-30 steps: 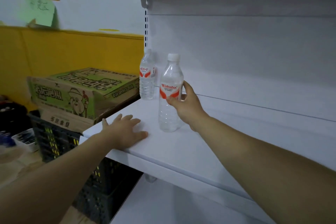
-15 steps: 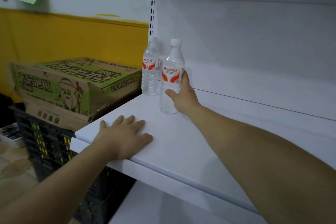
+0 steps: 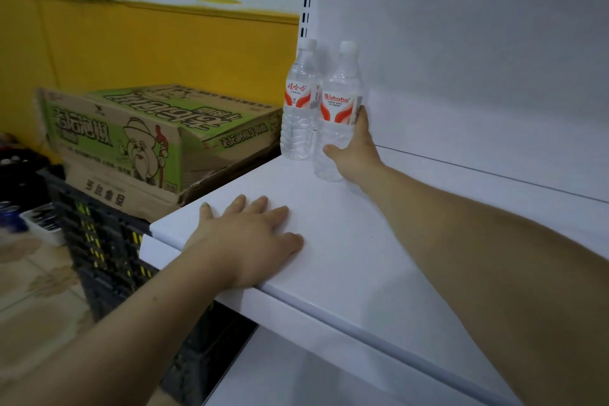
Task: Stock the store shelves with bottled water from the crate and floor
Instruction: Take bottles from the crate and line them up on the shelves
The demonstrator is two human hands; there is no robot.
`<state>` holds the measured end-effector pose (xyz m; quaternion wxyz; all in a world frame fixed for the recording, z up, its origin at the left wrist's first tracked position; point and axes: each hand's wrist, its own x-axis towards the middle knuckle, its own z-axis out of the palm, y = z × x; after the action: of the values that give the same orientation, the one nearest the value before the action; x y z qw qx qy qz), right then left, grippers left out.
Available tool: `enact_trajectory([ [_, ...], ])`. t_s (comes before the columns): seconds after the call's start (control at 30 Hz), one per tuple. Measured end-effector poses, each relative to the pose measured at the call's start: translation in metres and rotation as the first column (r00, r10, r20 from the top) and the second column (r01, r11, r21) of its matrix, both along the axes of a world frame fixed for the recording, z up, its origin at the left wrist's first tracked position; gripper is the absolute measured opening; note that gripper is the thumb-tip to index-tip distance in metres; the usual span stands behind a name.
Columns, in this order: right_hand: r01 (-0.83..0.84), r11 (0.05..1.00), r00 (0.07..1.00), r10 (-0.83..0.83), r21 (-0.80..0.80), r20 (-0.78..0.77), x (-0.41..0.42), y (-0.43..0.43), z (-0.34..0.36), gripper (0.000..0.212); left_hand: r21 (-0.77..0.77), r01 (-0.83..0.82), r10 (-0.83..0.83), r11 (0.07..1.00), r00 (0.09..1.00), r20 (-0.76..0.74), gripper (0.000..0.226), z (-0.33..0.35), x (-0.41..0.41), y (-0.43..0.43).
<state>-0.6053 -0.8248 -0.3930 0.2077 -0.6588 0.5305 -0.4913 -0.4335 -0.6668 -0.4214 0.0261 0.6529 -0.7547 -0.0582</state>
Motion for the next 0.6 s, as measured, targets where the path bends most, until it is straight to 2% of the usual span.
enact_trajectory([
  [0.17,0.034,0.999,0.997,-0.034,0.005,-0.069,-0.001,-0.011,-0.005,0.084,-0.016,0.000,0.000,1.000,1.000,-0.014,0.061,0.000,0.000,0.003],
  [0.37,0.105,0.994,0.992,-0.106,-0.013,-0.062,0.008,-0.027,-0.014,0.082,-0.025,-0.013,0.012,1.000,0.999,-0.040,0.064,0.000,0.001,0.004],
  [0.6,0.124,0.992,0.989,-0.123,0.002,-0.086,0.009,-0.035,-0.019,0.097,-0.027,-0.017,0.016,0.999,0.999,-0.036,0.065,-0.001,0.000,0.004],
])
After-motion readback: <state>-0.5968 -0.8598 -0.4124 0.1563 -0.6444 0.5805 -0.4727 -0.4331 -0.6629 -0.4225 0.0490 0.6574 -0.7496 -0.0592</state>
